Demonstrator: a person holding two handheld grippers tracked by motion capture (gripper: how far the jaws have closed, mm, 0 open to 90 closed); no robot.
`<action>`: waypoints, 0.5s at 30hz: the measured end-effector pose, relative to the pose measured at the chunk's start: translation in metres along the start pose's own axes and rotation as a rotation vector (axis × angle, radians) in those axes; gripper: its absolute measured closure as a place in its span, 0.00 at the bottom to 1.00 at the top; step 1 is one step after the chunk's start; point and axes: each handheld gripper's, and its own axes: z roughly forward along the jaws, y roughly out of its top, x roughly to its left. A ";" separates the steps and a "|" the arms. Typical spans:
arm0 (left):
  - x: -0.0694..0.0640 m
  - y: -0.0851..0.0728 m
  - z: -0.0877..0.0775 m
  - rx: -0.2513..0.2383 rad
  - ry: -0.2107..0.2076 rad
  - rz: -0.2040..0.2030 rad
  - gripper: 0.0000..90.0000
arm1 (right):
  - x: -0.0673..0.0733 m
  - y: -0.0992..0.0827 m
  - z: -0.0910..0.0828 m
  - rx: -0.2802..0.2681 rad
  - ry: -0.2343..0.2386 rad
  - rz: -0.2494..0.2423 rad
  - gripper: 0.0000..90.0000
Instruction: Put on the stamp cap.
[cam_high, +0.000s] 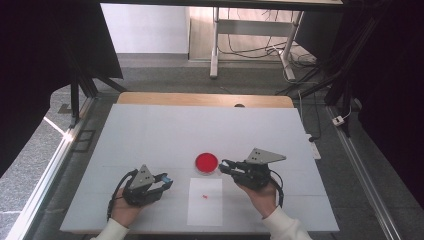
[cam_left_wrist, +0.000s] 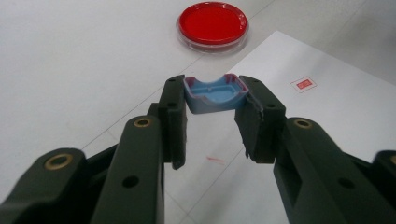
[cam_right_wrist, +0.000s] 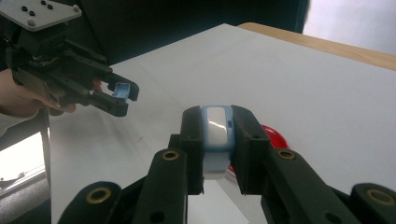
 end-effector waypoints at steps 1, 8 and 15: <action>0.000 0.001 0.001 0.002 -0.003 0.004 0.71 | 0.000 0.000 0.000 0.000 -0.001 -0.001 0.83; 0.000 0.009 0.009 0.000 -0.007 0.013 0.71 | -0.001 0.000 0.000 -0.001 -0.004 0.001 0.83; -0.003 0.016 0.014 -0.005 -0.017 0.022 0.71 | -0.001 0.000 0.000 0.000 -0.002 0.001 0.83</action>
